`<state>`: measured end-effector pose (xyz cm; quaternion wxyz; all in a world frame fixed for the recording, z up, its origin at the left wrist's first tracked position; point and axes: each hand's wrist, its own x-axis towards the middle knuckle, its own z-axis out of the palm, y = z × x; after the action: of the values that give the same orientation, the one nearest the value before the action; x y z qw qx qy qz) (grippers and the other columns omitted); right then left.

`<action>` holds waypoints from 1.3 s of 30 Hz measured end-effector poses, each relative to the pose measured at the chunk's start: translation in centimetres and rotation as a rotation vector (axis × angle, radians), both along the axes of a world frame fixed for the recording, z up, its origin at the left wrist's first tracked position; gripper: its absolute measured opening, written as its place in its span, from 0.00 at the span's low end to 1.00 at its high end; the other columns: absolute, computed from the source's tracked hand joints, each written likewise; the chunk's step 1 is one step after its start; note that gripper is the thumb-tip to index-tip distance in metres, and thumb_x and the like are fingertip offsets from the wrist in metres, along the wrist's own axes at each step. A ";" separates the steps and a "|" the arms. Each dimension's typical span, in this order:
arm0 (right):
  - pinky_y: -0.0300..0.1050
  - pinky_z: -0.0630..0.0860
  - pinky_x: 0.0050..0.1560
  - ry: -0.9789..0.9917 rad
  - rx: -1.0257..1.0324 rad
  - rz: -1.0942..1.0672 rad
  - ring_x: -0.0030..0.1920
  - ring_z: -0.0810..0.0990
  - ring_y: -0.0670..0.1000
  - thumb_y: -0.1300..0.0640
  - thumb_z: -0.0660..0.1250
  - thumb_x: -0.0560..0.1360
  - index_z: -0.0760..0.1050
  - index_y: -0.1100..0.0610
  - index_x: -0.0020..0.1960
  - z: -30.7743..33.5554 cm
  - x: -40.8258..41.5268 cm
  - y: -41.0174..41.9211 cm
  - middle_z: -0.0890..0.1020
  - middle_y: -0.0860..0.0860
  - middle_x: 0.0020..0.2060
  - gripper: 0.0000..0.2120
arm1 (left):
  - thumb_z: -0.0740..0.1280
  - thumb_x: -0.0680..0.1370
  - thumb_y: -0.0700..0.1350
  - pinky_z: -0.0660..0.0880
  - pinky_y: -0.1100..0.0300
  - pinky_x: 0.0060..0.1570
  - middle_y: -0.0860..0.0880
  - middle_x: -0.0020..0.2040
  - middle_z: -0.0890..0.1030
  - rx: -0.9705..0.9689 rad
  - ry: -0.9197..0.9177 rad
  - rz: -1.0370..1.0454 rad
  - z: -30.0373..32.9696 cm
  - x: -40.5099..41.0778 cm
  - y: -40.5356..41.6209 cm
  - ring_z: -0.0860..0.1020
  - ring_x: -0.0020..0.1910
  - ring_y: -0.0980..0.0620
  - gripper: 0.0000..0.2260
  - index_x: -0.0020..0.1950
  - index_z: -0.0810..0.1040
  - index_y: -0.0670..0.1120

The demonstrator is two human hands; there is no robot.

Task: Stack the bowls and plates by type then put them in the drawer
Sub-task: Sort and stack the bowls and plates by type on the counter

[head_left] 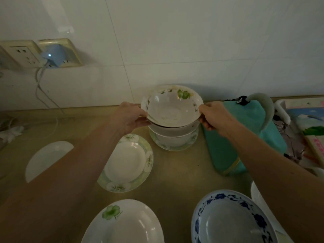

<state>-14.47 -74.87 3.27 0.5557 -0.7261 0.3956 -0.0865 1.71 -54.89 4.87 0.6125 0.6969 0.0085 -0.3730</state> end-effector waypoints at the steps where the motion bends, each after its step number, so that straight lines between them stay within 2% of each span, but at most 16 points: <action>1: 0.37 0.65 0.19 0.014 -0.023 0.009 0.19 0.68 0.47 0.61 0.61 0.78 0.77 0.63 0.42 -0.5 0.0 0.1 0.76 0.56 0.28 0.10 | 0.65 0.74 0.24 0.84 0.51 0.38 0.34 0.53 0.84 0.016 0.019 -0.013 -0.6 0.0 0.1 0.86 0.43 0.41 0.11 0.53 0.81 0.32; 6: 0.39 0.67 0.19 0.075 -0.088 0.040 0.21 0.70 0.49 0.61 0.59 0.80 0.78 0.69 0.48 -2.2 0.0 0.1 0.75 0.55 0.27 0.12 | 0.64 0.75 0.24 0.82 0.54 0.45 0.36 0.56 0.83 0.062 0.014 -0.042 -2.4 -0.1 -0.1 0.83 0.55 0.40 0.14 0.59 0.79 0.31; 9: 0.41 0.70 0.21 0.088 -0.111 0.046 0.23 0.71 0.50 0.62 0.59 0.80 0.78 0.70 0.51 -2.8 0.0 0.2 0.75 0.56 0.27 0.13 | 0.65 0.75 0.24 0.82 0.55 0.44 0.36 0.56 0.83 0.093 -0.026 -0.021 -3.0 -0.1 -0.2 0.83 0.54 0.40 0.14 0.59 0.80 0.31; 11: 0.43 0.71 0.23 0.091 -0.124 0.044 0.24 0.73 0.50 0.62 0.59 0.80 0.78 0.69 0.51 -3.1 -0.1 0.2 0.76 0.56 0.27 0.12 | 0.66 0.74 0.24 0.83 0.52 0.48 0.35 0.55 0.83 0.126 -0.064 -0.011 -3.4 -0.1 -0.4 0.83 0.54 0.39 0.13 0.58 0.80 0.31; 14: 0.42 0.72 0.22 0.087 -0.137 0.040 0.23 0.73 0.49 0.63 0.58 0.80 0.79 0.63 0.51 -3.7 -0.1 0.1 0.77 0.55 0.28 0.11 | 0.67 0.73 0.24 0.81 0.47 0.56 0.36 0.54 0.84 0.163 -0.138 -0.027 -3.9 -0.2 -1.0 0.83 0.54 0.40 0.12 0.53 0.82 0.34; 17: 0.41 0.72 0.23 0.093 -0.153 0.045 0.23 0.73 0.48 0.64 0.57 0.80 0.79 0.59 0.51 -4.2 -0.1 0.1 0.77 0.55 0.28 0.11 | 0.68 0.72 0.26 0.82 0.46 0.56 0.37 0.51 0.85 0.222 -0.229 -0.035 -4.1 -0.4 -1.4 0.84 0.52 0.41 0.11 0.44 0.83 0.40; 19: 0.42 0.73 0.23 0.092 -0.158 0.047 0.24 0.74 0.49 0.64 0.57 0.80 0.78 0.57 0.52 -4.5 0.0 0.1 0.78 0.56 0.29 0.11 | 0.69 0.72 0.26 0.82 0.45 0.54 0.37 0.50 0.85 0.248 -0.275 -0.032 -4.2 -0.4 -1.5 0.85 0.51 0.41 0.10 0.42 0.84 0.40; 22: 0.42 0.74 0.24 0.094 -0.163 0.052 0.24 0.74 0.49 0.63 0.57 0.81 0.77 0.55 0.53 -4.7 0.0 0.0 0.78 0.56 0.29 0.11 | 0.70 0.71 0.27 0.82 0.45 0.54 0.37 0.49 0.86 0.245 -0.300 -0.042 -4.2 -0.5 -1.5 0.85 0.50 0.41 0.10 0.44 0.84 0.40; 25: 0.41 0.74 0.24 0.108 -0.171 0.061 0.23 0.74 0.48 0.63 0.57 0.80 0.78 0.55 0.55 -4.9 0.1 -0.2 0.79 0.55 0.29 0.12 | 0.71 0.72 0.27 0.83 0.48 0.54 0.40 0.48 0.86 0.232 -0.301 -0.046 -4.2 -0.5 -1.3 0.85 0.50 0.43 0.10 0.47 0.85 0.41; 28: 0.41 0.75 0.24 0.128 -0.191 0.076 0.22 0.75 0.47 0.63 0.57 0.80 0.79 0.57 0.60 -5.3 0.1 -0.3 0.80 0.54 0.29 0.15 | 0.72 0.73 0.28 0.83 0.50 0.54 0.40 0.50 0.86 0.214 -0.291 -0.057 -4.2 -0.3 -1.0 0.85 0.50 0.44 0.12 0.54 0.84 0.38; 31: 0.38 0.73 0.22 0.144 -0.194 0.094 0.20 0.75 0.44 0.61 0.57 0.82 0.77 0.57 0.65 -5.4 0.1 -0.5 0.80 0.53 0.29 0.16 | 0.74 0.73 0.30 0.83 0.50 0.53 0.38 0.51 0.85 0.198 -0.284 -0.102 -4.2 0.0 -0.5 0.85 0.50 0.42 0.13 0.57 0.83 0.36; 34: 0.39 0.76 0.24 0.146 -0.168 0.100 0.23 0.78 0.47 0.61 0.56 0.81 0.77 0.54 0.60 -5.3 0.2 -0.7 0.81 0.55 0.32 0.13 | 0.77 0.73 0.35 0.83 0.49 0.54 0.40 0.52 0.86 0.220 -0.326 -0.183 -4.4 0.8 0.1 0.85 0.51 0.43 0.16 0.59 0.83 0.37; 37: 0.44 0.81 0.28 0.164 -0.034 0.066 0.31 0.83 0.53 0.59 0.57 0.82 0.77 0.57 0.55 -4.9 0.4 -1.0 0.84 0.58 0.40 0.11 | 0.77 0.74 0.43 0.82 0.48 0.56 0.43 0.57 0.83 0.245 -0.302 -0.184 -4.6 1.7 0.0 0.83 0.56 0.44 0.23 0.67 0.77 0.41; 39: 0.48 0.83 0.29 0.149 0.147 -0.008 0.35 0.84 0.57 0.60 0.57 0.82 0.78 0.62 0.56 -4.7 0.6 -1.1 0.84 0.61 0.44 0.11 | 0.71 0.79 0.47 0.83 0.50 0.51 0.43 0.56 0.84 0.193 -0.176 -0.147 -4.6 1.8 -0.7 0.83 0.56 0.43 0.18 0.65 0.77 0.39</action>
<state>-13.84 -76.00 -1.43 0.5760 -0.6863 0.4439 -0.0052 3.54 -55.62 0.29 0.5121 0.7814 -0.0604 -0.3515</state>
